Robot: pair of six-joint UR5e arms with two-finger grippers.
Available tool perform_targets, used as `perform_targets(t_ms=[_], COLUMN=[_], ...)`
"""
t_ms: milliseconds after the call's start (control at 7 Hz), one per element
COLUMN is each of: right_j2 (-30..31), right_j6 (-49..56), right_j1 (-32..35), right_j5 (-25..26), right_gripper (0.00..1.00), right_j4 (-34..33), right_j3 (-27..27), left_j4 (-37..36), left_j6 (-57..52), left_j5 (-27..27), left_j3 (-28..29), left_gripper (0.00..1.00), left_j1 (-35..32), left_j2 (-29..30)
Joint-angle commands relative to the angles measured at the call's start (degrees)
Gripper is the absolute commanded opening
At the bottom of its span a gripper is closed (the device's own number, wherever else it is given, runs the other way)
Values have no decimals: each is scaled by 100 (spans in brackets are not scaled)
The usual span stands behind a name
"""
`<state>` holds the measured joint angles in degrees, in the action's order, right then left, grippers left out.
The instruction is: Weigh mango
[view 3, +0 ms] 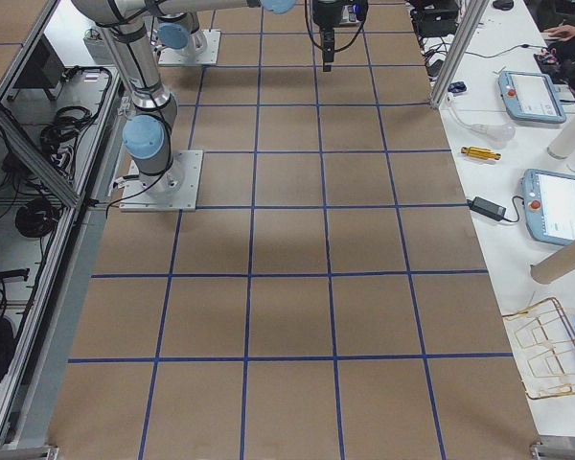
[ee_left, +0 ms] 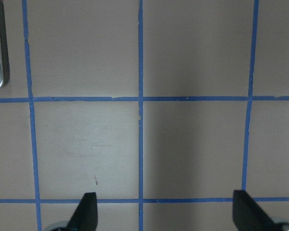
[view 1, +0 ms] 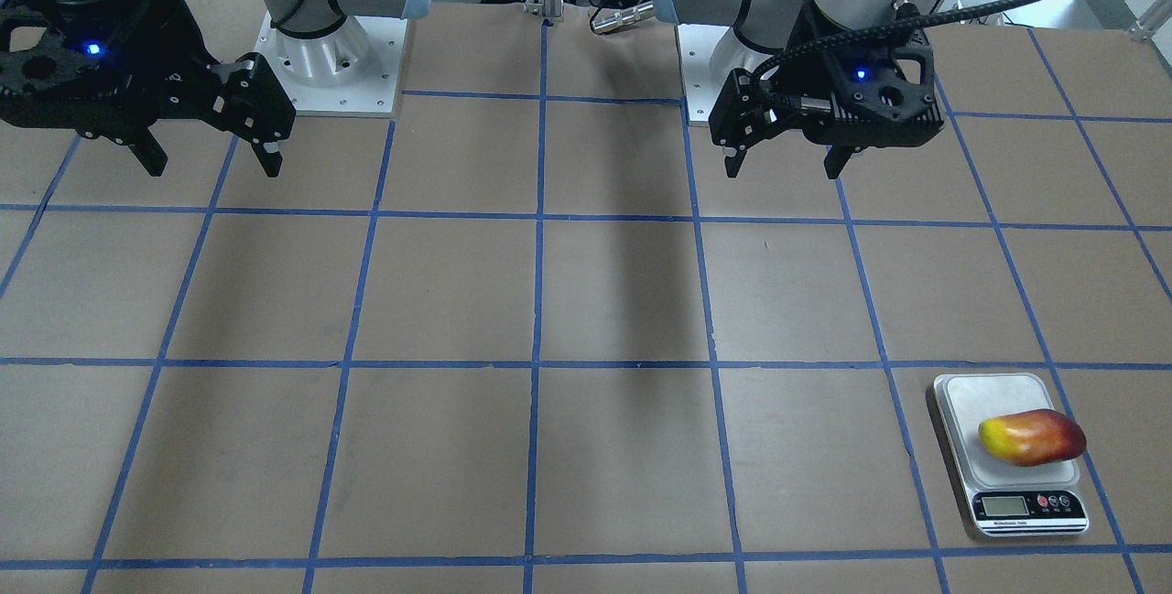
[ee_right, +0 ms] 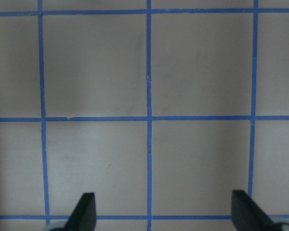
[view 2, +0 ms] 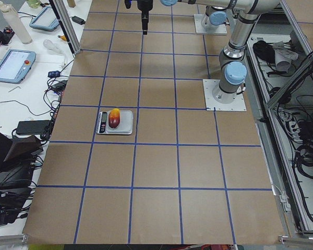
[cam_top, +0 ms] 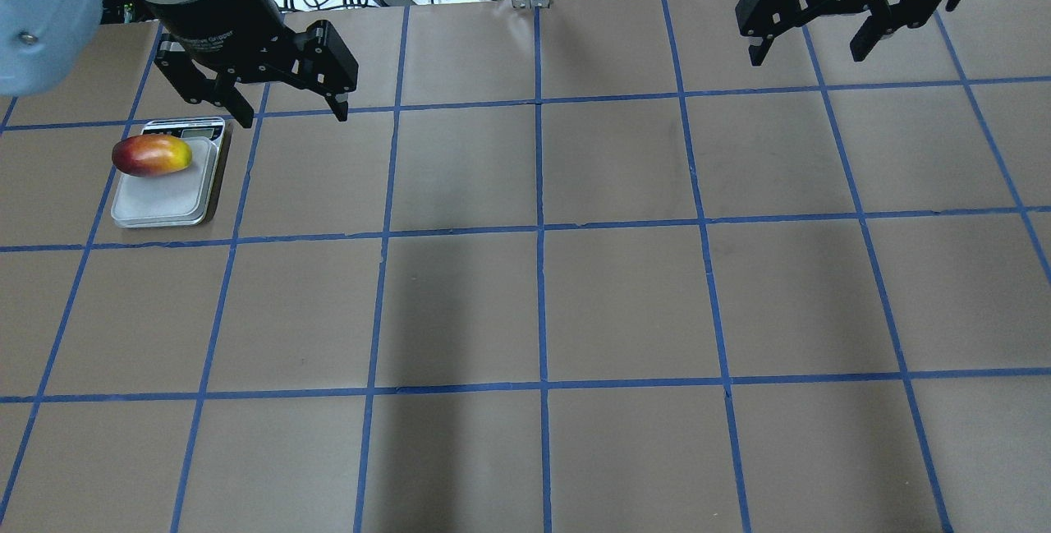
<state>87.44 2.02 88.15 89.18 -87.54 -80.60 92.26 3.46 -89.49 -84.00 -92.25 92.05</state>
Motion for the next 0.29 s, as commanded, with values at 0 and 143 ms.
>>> perform_targets(t_ms=[0,143], right_j2=[-7,-7], right_j6=[0,0], right_j1=[0,-9], right_j5=[3,-6], right_gripper=[100,100], right_j4=[0,0], right_j3=[0,0], left_j4=[-85,-94], left_j6=[-90,-100], left_j5=[2,2], left_j3=[-3,-11], left_gripper=[100,100], left_j1=[14,15], left_j2=[15,15])
